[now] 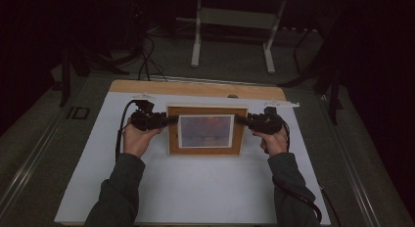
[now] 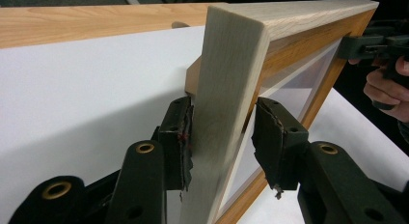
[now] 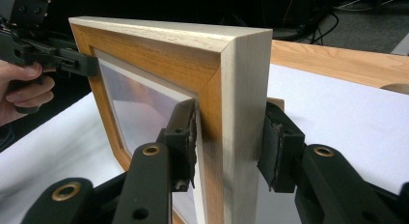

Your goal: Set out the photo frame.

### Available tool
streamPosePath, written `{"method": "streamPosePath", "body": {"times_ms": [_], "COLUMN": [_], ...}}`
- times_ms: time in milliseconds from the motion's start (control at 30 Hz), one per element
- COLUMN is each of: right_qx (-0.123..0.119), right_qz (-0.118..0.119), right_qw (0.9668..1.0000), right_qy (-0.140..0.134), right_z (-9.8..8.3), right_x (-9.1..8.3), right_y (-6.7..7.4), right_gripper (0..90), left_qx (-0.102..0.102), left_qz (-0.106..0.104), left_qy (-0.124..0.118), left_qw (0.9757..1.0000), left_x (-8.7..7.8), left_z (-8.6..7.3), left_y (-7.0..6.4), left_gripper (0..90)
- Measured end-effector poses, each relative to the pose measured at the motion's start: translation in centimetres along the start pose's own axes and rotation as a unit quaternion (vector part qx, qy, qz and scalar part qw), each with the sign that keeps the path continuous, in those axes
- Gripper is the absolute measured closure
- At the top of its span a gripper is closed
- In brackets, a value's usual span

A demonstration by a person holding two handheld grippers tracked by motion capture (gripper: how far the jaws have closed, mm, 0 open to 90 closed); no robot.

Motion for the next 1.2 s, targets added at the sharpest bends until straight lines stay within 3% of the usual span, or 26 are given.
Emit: {"method": "streamPosePath", "body": {"times_ms": [100, 167, 300, 667, 867, 1067, 1133, 1167, 1200], "right_qx": [-0.006, -0.011, -0.020, -0.025, -0.026, -0.015, -0.014, -0.013, -0.013], "right_qz": [-0.002, -0.007, -0.014, -0.023, -0.029, -0.042, -0.048, -0.052, -0.052], "right_qw": [1.0000, 0.9999, 0.9996, 0.9994, 0.9992, 0.9990, 0.9987, 0.9985, 0.9985], "right_qy": [0.003, 0.007, 0.012, 0.004, 0.000, 0.002, 0.007, 0.010, 0.010], "right_z": [0.0, 0.0, 0.0, 0.2, 0.0, -1.1, -1.6, -1.9, -1.9], "right_x": [0.0, 0.0, 0.0, -1.2, -2.6, -3.6, -3.9, -4.1, -4.1], "right_y": [0.0, 0.1, 0.2, 0.4, 0.2, -0.6, -0.8, -0.8, -0.8], "right_gripper": [59.8, 59.1, 57.2, 54.1, 53.9, 55.2, 55.2, 55.2, 55.2], "left_qx": [0.008, 0.009, 0.014, 0.019, 0.008, 0.002, 0.007, 0.011, 0.011], "left_qz": [0.003, 0.007, 0.019, 0.027, 0.032, 0.058, 0.072, 0.088, 0.088], "left_qy": [0.001, -0.001, -0.006, -0.037, -0.051, -0.053, -0.051, -0.046, -0.046], "left_qw": [1.0000, 0.9999, 0.9997, 0.9988, 0.9981, 0.9969, 0.9961, 0.9950, 0.9950], "left_x": [-0.1, -0.1, -0.4, -2.4, -3.9, -5.3, -5.9, -6.1, -6.1], "left_z": [0.0, 0.0, 0.0, 0.1, -0.3, -1.8, -2.6, -3.3, -3.3], "left_y": [0.0, 0.1, 0.3, 0.9, 1.5, 2.2, 2.4, 2.7, 2.7], "left_gripper": [59.0, 51.8, 48.0, 47.3, 47.9, 47.8, 47.4, 46.8, 46.3]}}
Point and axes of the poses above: each handheld gripper's, and its own axes: x roughly forward along the jaws, z roughly out of its top, y roughly to its left, the point moved 9 cm from there along x, roughly forward along the jaws, and after that the axes turned 5 degrees about -x, right-handed, at the moved point
